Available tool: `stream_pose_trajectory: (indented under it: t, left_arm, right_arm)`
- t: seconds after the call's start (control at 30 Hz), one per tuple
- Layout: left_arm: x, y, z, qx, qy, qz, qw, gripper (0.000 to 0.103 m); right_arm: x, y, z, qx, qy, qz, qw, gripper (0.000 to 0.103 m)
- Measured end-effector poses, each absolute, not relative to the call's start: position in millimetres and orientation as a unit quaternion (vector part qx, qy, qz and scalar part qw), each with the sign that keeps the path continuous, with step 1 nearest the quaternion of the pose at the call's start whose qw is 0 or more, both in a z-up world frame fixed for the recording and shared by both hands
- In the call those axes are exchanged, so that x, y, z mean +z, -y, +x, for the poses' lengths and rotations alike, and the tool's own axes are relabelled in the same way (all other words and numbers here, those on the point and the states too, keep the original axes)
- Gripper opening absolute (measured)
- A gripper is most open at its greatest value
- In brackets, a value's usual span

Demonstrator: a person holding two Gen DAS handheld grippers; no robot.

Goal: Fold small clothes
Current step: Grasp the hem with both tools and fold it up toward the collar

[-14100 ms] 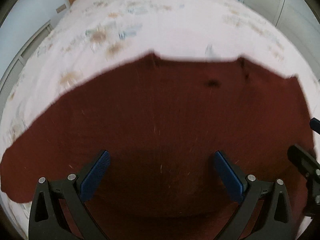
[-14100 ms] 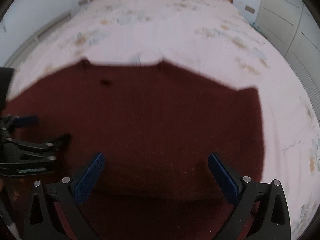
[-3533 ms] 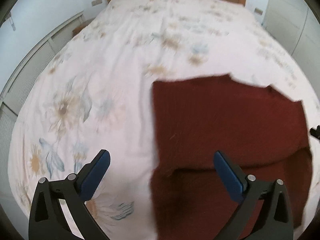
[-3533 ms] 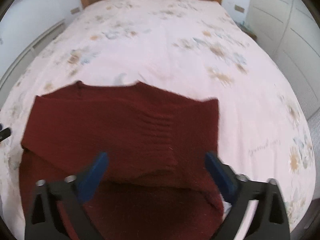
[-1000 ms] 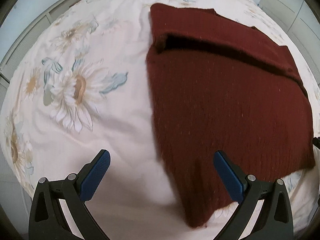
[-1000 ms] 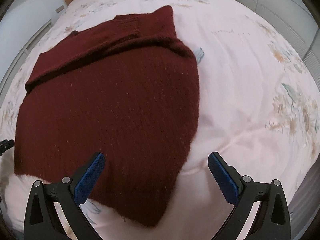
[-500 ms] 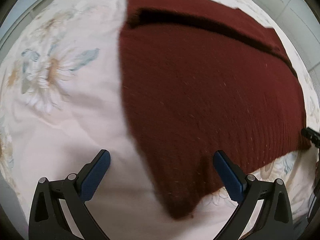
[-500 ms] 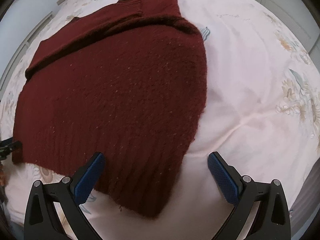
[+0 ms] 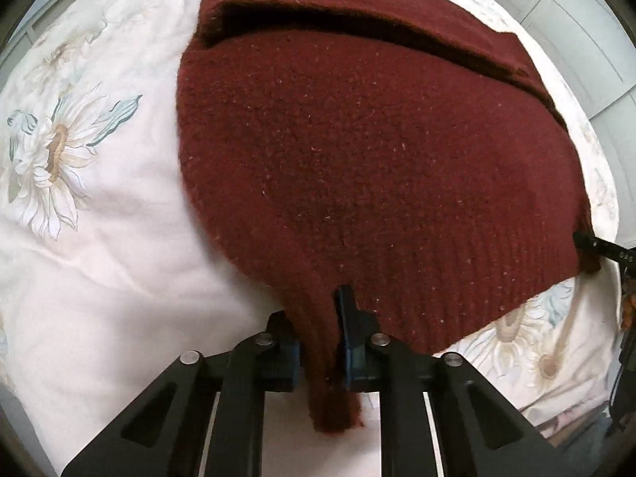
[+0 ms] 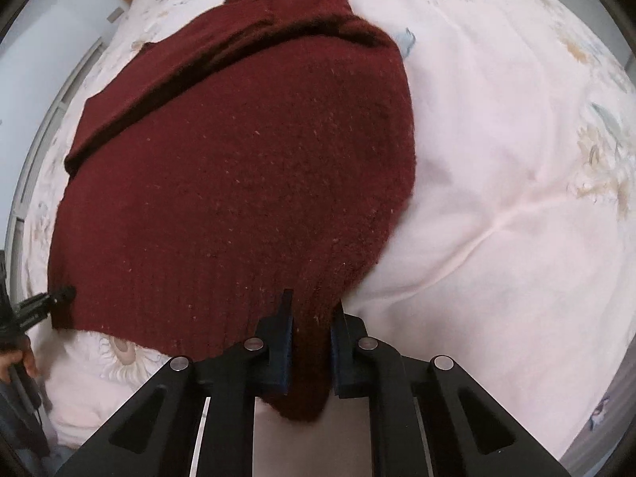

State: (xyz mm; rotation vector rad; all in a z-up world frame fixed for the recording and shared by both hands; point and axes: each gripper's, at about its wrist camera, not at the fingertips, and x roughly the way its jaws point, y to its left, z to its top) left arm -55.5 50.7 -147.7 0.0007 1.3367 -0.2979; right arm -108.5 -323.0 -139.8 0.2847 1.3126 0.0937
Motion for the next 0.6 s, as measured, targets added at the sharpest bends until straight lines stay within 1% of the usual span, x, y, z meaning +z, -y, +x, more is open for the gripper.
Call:
stream_pose_trajectory:
  t: [0.23,0.6]
  left_arm:
    - [-116.7,-60.5,-54.1,-0.155,-0.594,-0.027,0.789,0.010]
    - [-45.1,-66.5,-7.9,-0.154,-0.530,-0.082,0.830,0.009]
  right_arm:
    - [-98.2,327.0,-95.3,0.070,-0.573,0.140,0.805,0.013]
    - [-39.5,336.6,-51.4,0.095,-0.491,0.181,0.847,0.013]
